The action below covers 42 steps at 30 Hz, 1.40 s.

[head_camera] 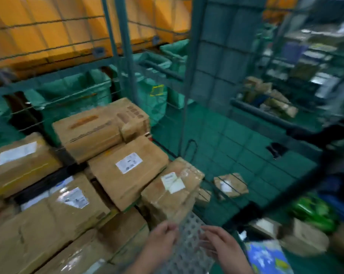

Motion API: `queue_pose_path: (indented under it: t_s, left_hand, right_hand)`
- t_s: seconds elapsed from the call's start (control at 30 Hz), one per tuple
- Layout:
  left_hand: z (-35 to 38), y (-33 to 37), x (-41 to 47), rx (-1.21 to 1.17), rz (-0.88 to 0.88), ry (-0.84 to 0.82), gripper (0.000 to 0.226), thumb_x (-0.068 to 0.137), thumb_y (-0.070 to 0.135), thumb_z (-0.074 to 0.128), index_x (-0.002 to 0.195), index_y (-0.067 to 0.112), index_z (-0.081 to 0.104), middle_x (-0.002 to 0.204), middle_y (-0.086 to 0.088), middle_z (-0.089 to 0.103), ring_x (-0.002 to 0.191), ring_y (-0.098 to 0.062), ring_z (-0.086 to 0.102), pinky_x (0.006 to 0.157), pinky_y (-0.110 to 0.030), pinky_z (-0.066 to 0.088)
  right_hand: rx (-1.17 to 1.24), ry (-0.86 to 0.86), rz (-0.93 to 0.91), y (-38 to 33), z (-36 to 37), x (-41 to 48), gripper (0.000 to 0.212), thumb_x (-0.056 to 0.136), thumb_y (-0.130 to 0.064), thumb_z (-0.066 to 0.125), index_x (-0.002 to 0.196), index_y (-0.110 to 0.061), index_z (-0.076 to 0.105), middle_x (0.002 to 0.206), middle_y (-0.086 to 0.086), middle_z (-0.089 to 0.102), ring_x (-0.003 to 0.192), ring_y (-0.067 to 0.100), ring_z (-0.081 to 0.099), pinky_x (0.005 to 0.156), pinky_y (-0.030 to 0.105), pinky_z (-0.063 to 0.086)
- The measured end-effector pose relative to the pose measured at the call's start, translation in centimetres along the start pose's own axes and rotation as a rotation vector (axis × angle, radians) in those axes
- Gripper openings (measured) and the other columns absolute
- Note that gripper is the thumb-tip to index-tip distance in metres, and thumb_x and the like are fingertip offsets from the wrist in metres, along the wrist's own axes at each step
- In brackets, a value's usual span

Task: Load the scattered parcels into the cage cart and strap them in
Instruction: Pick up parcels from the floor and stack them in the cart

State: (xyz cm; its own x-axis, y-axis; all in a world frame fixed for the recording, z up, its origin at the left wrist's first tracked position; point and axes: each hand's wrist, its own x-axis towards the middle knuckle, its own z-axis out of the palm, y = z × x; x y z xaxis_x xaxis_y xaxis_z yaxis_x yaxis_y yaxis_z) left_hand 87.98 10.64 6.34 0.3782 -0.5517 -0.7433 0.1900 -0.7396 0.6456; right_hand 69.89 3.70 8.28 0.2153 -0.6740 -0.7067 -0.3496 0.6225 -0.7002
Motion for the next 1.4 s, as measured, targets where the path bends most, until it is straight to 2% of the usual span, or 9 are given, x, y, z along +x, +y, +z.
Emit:
queue_pose_path:
  t_s: [0.13, 0.2, 0.3, 0.37, 0.47, 0.63, 0.8, 0.97, 1.4]
  left_hand:
    - [5.8, 1.9, -2.2, 0.052, 0.188, -0.084, 0.01, 0.096, 0.024, 0.069, 0.095, 0.022, 0.078, 0.104, 0.003, 0.073, 0.085, -0.014, 0.071, 0.064, -0.019, 0.05]
    - [9.0, 2.4, -3.8, 0.092, 0.27, -0.166, 0.013, 0.096, 0.018, 0.069, 0.089, 0.023, 0.078, 0.096, 0.007, 0.076, 0.089, -0.015, 0.073, 0.066, -0.02, 0.052]
    - [13.4, 2.7, -5.9, 0.19, 0.334, -0.301, 0.013, 0.099, 0.021, 0.065, 0.095, 0.024, 0.077, 0.085, 0.012, 0.077, 0.087, -0.013, 0.075, 0.074, -0.023, 0.056]
    - [16.9, 2.5, -7.0, 0.244, 0.342, -0.359, 0.012, 0.1, 0.022, 0.063, 0.099, 0.022, 0.076, 0.088, 0.008, 0.078, 0.08, -0.012, 0.074, 0.069, -0.024, 0.055]
    - [21.9, 2.2, -8.5, 0.254, 0.329, -0.43, 0.013, 0.101, 0.011, 0.06, 0.102, 0.009, 0.073, 0.083, -0.004, 0.076, 0.066, -0.013, 0.067, 0.054, -0.019, 0.045]
    - [32.6, 1.2, -11.8, 0.375, 0.328, -0.527, 0.015, 0.101, 0.012, 0.059, 0.104, 0.011, 0.073, 0.088, -0.001, 0.077, 0.074, -0.016, 0.067, 0.062, -0.025, 0.045]
    - [45.2, -0.6, -15.4, 0.474, 0.307, -0.573, 0.014, 0.101, 0.016, 0.059, 0.103, 0.013, 0.072, 0.097, -0.005, 0.077, 0.077, -0.017, 0.067, 0.072, -0.03, 0.047]
    - [54.8, -1.9, -17.1, 0.598, 0.312, -0.595, 0.015, 0.1, 0.023, 0.059, 0.105, 0.017, 0.072, 0.103, -0.003, 0.077, 0.086, -0.018, 0.07, 0.081, -0.035, 0.052]
    - [67.1, -1.0, -15.3, 0.821, 0.238, -0.588, 0.016, 0.101, 0.026, 0.059, 0.104, 0.018, 0.072, 0.102, -0.001, 0.077, 0.089, -0.019, 0.071, 0.085, -0.036, 0.052]
  right_hand:
    - [0.209, 0.127, -0.152, 1.6, -4.7, -2.3, 0.012, 0.099, -0.007, 0.062, 0.1, -0.009, 0.073, 0.082, 0.009, 0.078, 0.071, 0.02, 0.069, 0.064, 0.027, 0.05]
    - [0.287, 0.189, -0.194, 2.4, -7.3, -3.8, 0.013, 0.099, -0.004, 0.06, 0.099, -0.007, 0.073, 0.081, 0.011, 0.077, 0.069, 0.02, 0.068, 0.064, 0.026, 0.051]
    - [0.368, 0.286, -0.205, 3.2, -11.0, -6.1, 0.015, 0.1, -0.003, 0.057, 0.101, -0.006, 0.071, 0.084, 0.013, 0.077, 0.076, 0.025, 0.069, 0.056, 0.018, 0.05]
    - [0.418, 0.326, -0.214, 4.3, -13.8, -7.8, 0.015, 0.101, -0.005, 0.056, 0.105, -0.007, 0.071, 0.093, 0.016, 0.077, 0.08, 0.024, 0.069, 0.052, 0.015, 0.049]
    - [0.52, 0.373, -0.213, 6.2, -18.1, -9.6, 0.015, 0.101, -0.005, 0.055, 0.106, -0.005, 0.07, 0.088, 0.011, 0.076, 0.069, 0.013, 0.067, 0.054, 0.014, 0.049]
    - [0.562, 0.483, -0.163, 11.6, -27.8, -12.4, 0.019, 0.103, -0.012, 0.053, 0.11, -0.012, 0.071, 0.099, 0.004, 0.076, 0.078, 0.011, 0.069, 0.065, 0.018, 0.048]
    - [0.592, 0.598, -0.088, 18.6, -39.7, -14.5, 0.018, 0.1, -0.012, 0.054, 0.104, -0.016, 0.071, 0.096, 0.002, 0.077, 0.072, 0.003, 0.069, 0.064, 0.015, 0.048]
    - [0.607, 0.658, -0.022, 23.3, -49.1, -15.6, 0.016, 0.097, -0.016, 0.057, 0.105, -0.019, 0.071, 0.098, -0.002, 0.076, 0.093, 0.016, 0.072, 0.071, 0.023, 0.048]
    - [0.736, 0.675, 0.111, 28.1, -59.5, -12.4, 0.02, 0.099, -0.019, 0.051, 0.109, -0.023, 0.069, 0.103, -0.002, 0.074, 0.091, 0.013, 0.068, 0.072, 0.025, 0.048]
